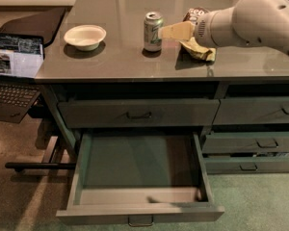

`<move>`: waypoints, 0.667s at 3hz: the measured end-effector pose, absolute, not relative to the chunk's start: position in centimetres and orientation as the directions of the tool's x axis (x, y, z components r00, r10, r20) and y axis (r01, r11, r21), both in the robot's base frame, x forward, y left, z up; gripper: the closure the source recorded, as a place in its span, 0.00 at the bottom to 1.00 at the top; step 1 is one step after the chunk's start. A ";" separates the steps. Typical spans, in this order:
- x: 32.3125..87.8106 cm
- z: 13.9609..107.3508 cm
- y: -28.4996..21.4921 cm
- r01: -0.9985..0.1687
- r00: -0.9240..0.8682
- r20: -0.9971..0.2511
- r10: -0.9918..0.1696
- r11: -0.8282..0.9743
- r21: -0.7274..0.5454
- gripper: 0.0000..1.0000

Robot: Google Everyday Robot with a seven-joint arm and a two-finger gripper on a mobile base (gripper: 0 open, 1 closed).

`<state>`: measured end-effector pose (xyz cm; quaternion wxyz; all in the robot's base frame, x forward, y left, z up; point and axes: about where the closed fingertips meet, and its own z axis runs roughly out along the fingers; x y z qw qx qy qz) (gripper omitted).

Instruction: Place brown chip bag into middle drawer

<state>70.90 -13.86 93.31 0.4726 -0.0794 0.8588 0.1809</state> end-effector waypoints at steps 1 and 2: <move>71.3 93.1 -13.8 -0.284 -0.527 -0.850 0.029 0.936 0.207 0.00; 72.2 93.6 -14.0 -0.231 -0.467 -0.884 0.011 0.964 0.134 0.00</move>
Offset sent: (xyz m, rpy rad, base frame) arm 0.0280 -0.0106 0.0068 -0.2406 -0.1911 -0.2337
